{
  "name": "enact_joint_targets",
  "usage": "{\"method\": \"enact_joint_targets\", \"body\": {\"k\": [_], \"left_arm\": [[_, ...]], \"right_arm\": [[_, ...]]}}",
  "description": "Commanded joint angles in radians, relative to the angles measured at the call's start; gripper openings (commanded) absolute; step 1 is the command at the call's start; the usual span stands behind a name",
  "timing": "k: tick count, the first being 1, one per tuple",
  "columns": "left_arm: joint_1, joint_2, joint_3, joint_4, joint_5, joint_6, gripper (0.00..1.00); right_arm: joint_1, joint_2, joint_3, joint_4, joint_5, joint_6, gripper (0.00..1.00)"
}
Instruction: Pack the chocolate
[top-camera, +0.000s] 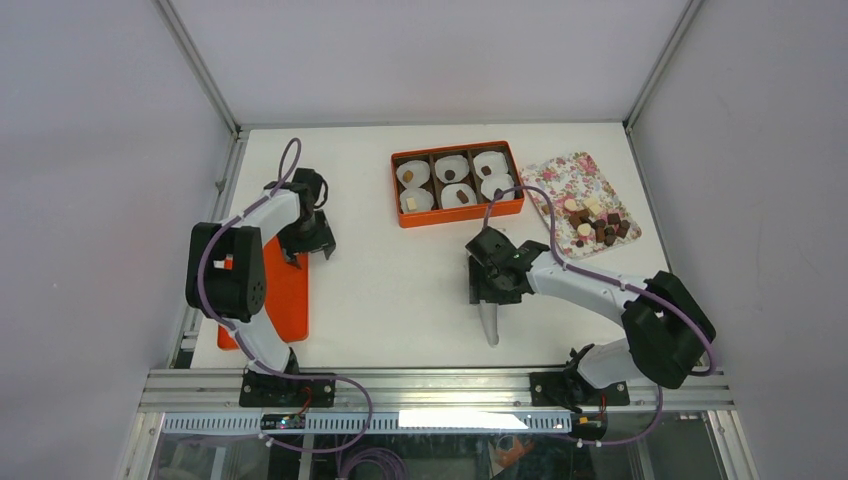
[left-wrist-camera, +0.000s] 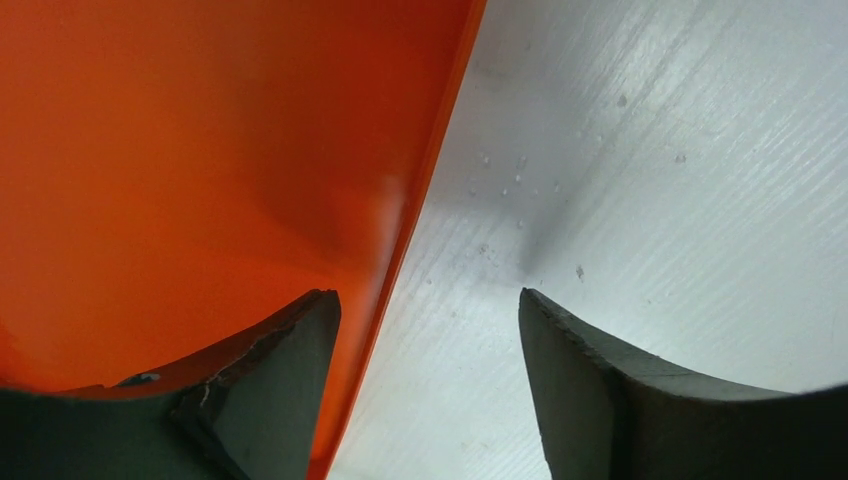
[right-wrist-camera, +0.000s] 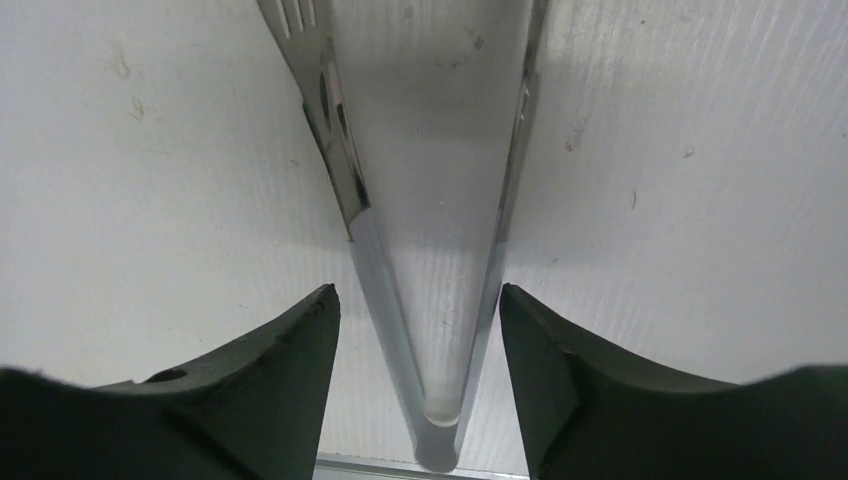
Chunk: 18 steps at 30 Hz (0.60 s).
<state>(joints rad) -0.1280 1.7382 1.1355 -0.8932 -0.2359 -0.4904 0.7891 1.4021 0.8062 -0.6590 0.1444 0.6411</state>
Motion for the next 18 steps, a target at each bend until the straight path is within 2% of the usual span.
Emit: {"method": "enact_joint_targets", "body": {"k": [1, 5, 8, 9, 10, 13, 18], "left_arm": [[0.022, 0.031, 0.042, 0.032, -0.013, 0.037, 0.66], [0.028, 0.053, 0.029, 0.045, 0.011, 0.040, 0.54], [0.028, 0.052, 0.022, 0.054, 0.031, 0.038, 0.37], [0.028, 0.052, 0.023, 0.057, 0.035, 0.039, 0.23], [0.028, 0.053, 0.027, 0.057, 0.038, 0.042, 0.01], [0.027, 0.034, 0.038, 0.055, 0.070, 0.059, 0.00], [0.027, -0.106, 0.053, 0.045, 0.114, 0.095, 0.00]], "right_arm": [[0.007, -0.016, 0.014, 0.037, 0.031, 0.040, 0.65], [0.007, -0.051, 0.049, -0.012, 0.058, 0.055, 0.65], [0.007, -0.085, 0.095, -0.060, 0.081, 0.075, 0.65], [0.007, -0.099, 0.109, -0.071, 0.089, 0.082, 0.65], [0.008, -0.115, 0.123, -0.081, 0.101, 0.087, 0.65], [0.007, -0.162, 0.169, -0.113, 0.127, 0.097, 0.65], [0.005, -0.189, 0.270, -0.180, 0.145, 0.083, 0.65]]}}
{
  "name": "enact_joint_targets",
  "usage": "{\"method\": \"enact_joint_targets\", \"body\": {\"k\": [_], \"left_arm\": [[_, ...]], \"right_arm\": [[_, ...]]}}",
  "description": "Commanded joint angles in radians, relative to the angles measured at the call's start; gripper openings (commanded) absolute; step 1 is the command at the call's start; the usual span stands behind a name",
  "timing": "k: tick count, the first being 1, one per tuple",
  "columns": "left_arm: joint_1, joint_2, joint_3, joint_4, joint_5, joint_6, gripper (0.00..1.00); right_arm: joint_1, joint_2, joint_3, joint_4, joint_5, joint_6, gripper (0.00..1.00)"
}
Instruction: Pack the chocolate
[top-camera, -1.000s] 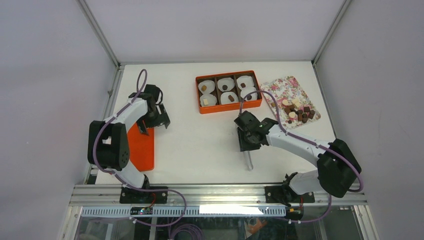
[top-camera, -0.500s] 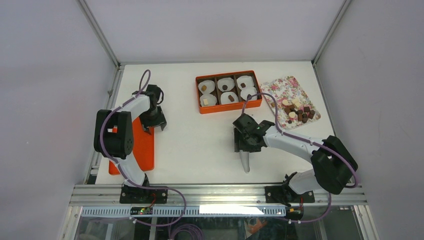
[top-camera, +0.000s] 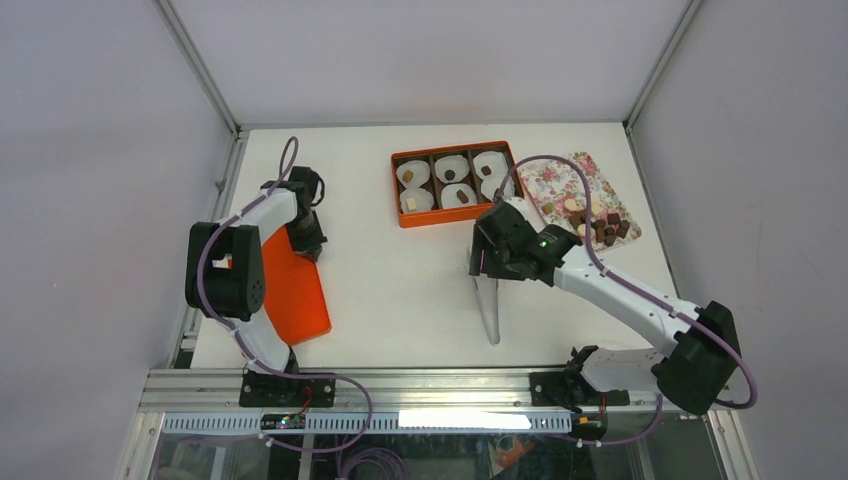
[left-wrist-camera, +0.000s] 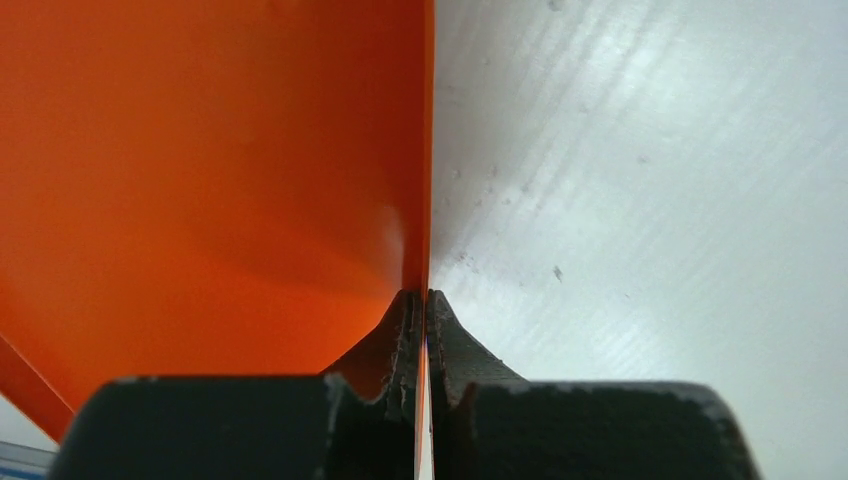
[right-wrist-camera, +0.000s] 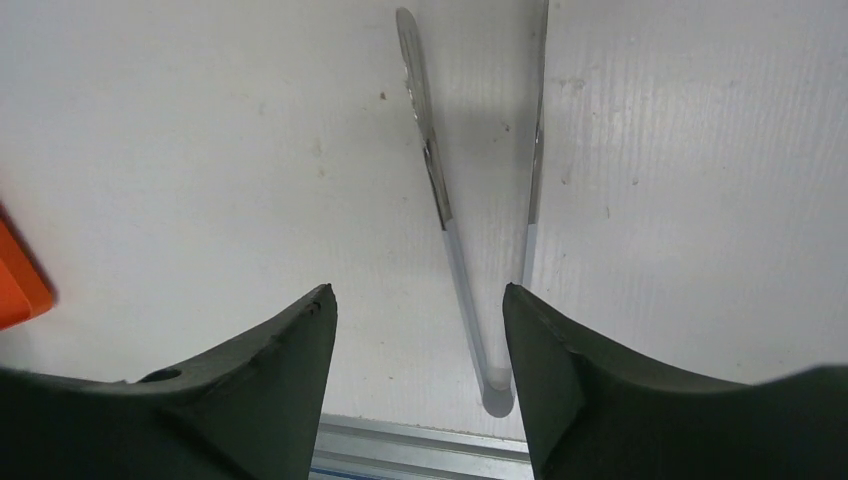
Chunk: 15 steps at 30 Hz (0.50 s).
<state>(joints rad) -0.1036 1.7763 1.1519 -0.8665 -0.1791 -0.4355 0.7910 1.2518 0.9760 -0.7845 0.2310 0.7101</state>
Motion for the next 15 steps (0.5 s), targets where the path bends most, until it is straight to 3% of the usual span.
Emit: {"method": "enact_joint_targets", "body": {"k": [1, 8, 15], "left_arm": [[0.002, -0.186, 0.048, 0.011, 0.082, 0.050, 0.00], [0.002, -0.389, 0.180, -0.039, 0.333, 0.076, 0.00], [0.002, -0.501, 0.308, -0.046, 0.476, 0.044, 0.00]], "right_arm": [[0.002, -0.036, 0.131, -0.075, 0.058, 0.011, 0.65], [-0.028, 0.005, 0.308, -0.105, -0.025, -0.047, 0.66], [-0.200, 0.043, 0.373, -0.059, -0.366, -0.076, 0.66]]}}
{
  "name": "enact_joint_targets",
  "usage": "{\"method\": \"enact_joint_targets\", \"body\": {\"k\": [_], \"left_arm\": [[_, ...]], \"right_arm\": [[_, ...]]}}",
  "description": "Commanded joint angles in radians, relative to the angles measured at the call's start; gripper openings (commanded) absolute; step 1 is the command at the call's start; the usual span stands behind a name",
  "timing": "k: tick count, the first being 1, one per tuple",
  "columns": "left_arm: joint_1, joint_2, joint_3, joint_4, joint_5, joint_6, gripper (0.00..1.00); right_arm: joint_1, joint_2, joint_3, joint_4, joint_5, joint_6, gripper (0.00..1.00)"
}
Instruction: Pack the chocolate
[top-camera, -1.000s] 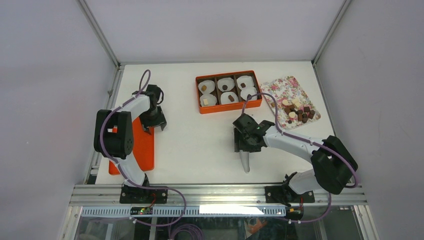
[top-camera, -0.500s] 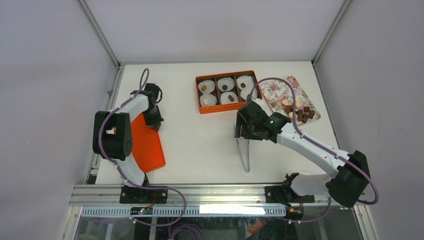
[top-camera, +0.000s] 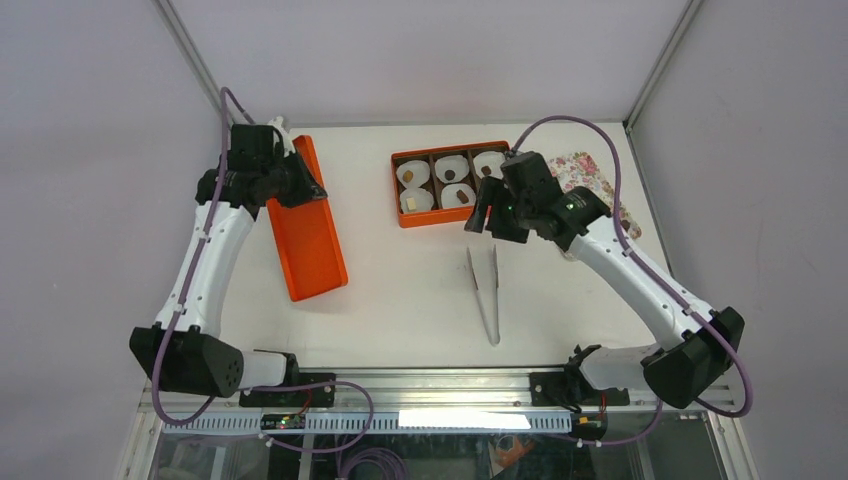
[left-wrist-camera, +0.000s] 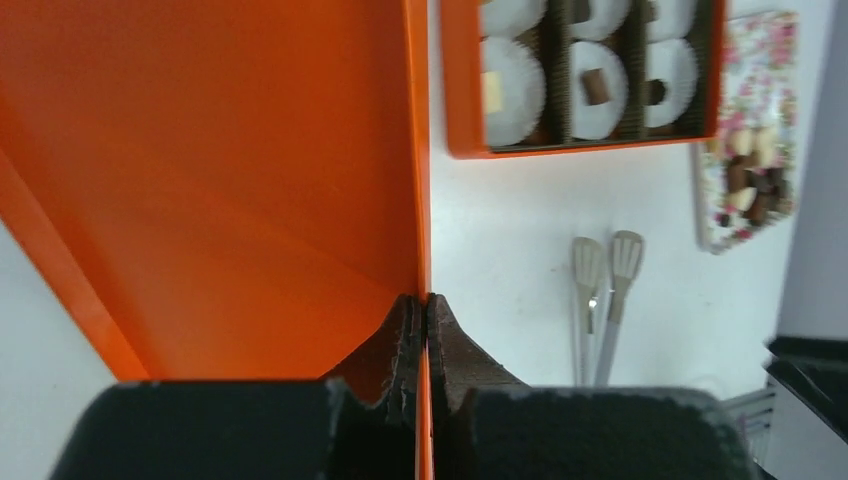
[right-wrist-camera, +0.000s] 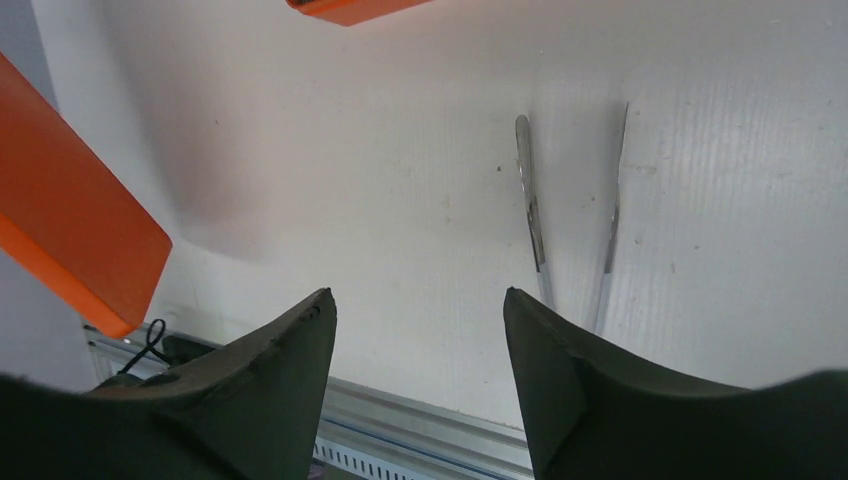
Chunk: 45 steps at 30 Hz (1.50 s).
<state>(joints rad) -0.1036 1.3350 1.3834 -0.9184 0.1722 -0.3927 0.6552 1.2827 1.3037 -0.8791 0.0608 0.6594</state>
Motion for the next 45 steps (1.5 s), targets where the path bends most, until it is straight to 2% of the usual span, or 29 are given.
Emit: {"method": "enact_joint_targets", "body": {"k": [1, 7, 15, 25, 31, 34, 37, 41, 44, 45], "left_arm": [[0.002, -0.065, 0.091, 0.007, 0.142, -0.005, 0.00], [0.002, -0.072, 0.170, 0.020, 0.230, -0.081, 0.00], [0.002, -0.046, 0.236, 0.044, 0.324, -0.234, 0.00], [-0.001, -0.063, 0.211, 0.140, 0.351, -0.394, 0.00], [-0.001, -0.080, 0.197, 0.149, 0.351, -0.396, 0.00], [-0.001, -0.085, 0.191, 0.149, 0.365, -0.384, 0.00], [-0.002, -0.090, 0.189, 0.147, 0.381, -0.379, 0.00], [-0.002, -0.094, 0.191, 0.147, 0.382, -0.384, 0.00], [-0.001, -0.097, 0.190, 0.148, 0.382, -0.384, 0.00], [-0.001, -0.099, 0.186, 0.148, 0.377, -0.383, 0.00]], "right_arm": [[-0.080, 0.013, 0.042, 0.046, -0.229, -0.025, 0.66], [-0.122, 0.001, -0.011, 0.155, -0.410, 0.038, 0.66], [-0.111, -0.015, -0.038, 0.285, -0.466, 0.151, 0.65], [0.173, -0.017, 0.167, 0.320, -0.171, -0.027, 0.67], [0.376, 0.142, 0.406, 0.204, -0.016, -0.161, 0.74], [0.412, 0.206, 0.461, 0.189, 0.009, -0.195, 0.81], [0.431, 0.306, 0.568, 0.096, 0.045, -0.221, 0.82], [0.448, 0.411, 0.630, 0.051, 0.064, -0.256, 0.81], [0.450, 0.449, 0.642, 0.067, 0.056, -0.276, 0.73], [0.449, 0.456, 0.643, 0.071, 0.059, -0.279, 0.65]]}}
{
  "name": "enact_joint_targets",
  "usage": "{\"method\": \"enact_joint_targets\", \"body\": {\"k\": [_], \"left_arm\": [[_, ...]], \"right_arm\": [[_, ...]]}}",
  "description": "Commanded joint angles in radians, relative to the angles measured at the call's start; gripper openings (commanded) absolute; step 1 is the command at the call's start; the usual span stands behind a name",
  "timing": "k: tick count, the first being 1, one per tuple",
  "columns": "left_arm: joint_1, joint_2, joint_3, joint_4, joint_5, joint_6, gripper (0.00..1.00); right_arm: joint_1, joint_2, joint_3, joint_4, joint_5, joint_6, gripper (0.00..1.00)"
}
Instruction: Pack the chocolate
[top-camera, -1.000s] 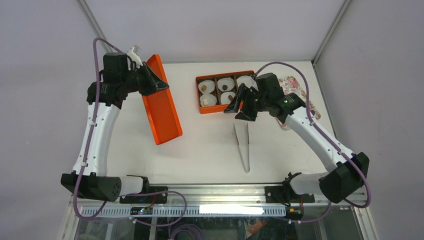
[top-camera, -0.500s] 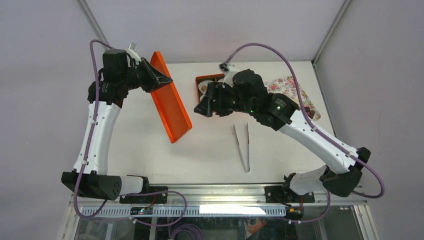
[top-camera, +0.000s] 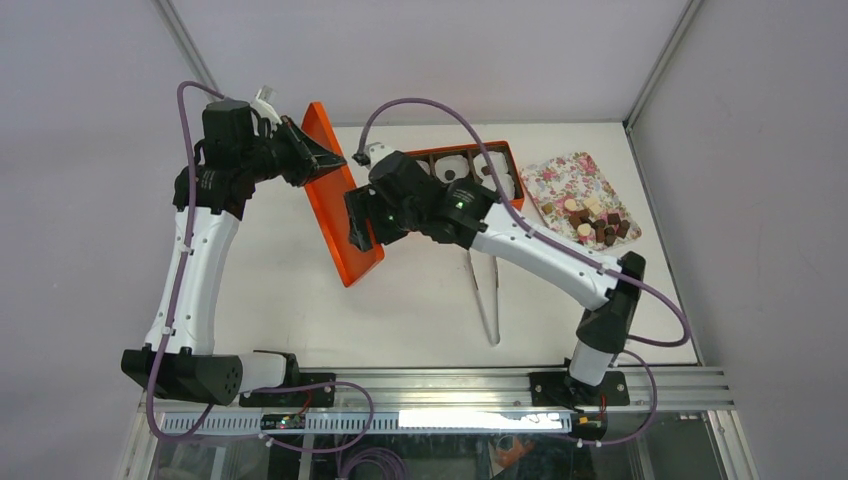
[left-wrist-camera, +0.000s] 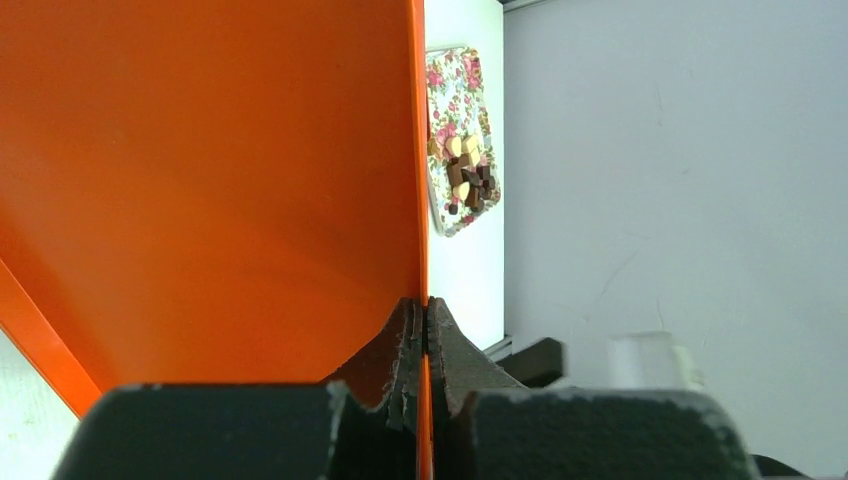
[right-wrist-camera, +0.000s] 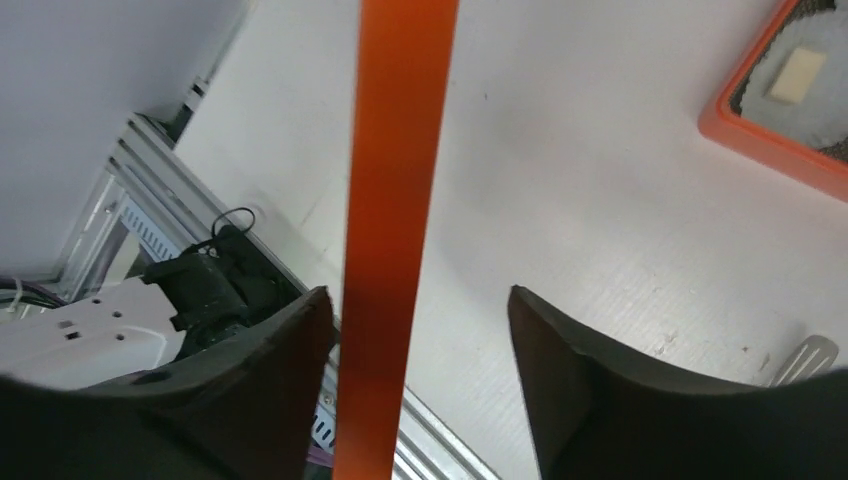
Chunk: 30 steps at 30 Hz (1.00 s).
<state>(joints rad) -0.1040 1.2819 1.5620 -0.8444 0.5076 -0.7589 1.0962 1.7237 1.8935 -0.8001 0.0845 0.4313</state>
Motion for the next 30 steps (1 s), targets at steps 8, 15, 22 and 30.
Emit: {"method": "enact_joint_targets", "body": {"k": [8, 15, 22, 30], "left_arm": [[0.000, -0.022, 0.017, 0.049, 0.081, 0.025, 0.42], [0.006, -0.091, 0.079, -0.186, 0.157, 0.242, 0.99], [0.056, -0.108, 0.140, -0.234, 0.183, 0.189, 0.99], [0.098, 0.047, 0.189, 0.027, 0.400, -0.111, 0.99]], "right_arm": [[0.010, -0.044, -0.041, 0.038, 0.131, -0.164, 0.00], [-0.013, -0.198, -0.248, 0.144, 0.609, -0.482, 0.00], [-0.002, -0.393, -0.652, 0.794, 0.862, -1.054, 0.00], [0.031, -0.448, -0.916, 1.394, 0.914, -1.573, 0.00]]}}
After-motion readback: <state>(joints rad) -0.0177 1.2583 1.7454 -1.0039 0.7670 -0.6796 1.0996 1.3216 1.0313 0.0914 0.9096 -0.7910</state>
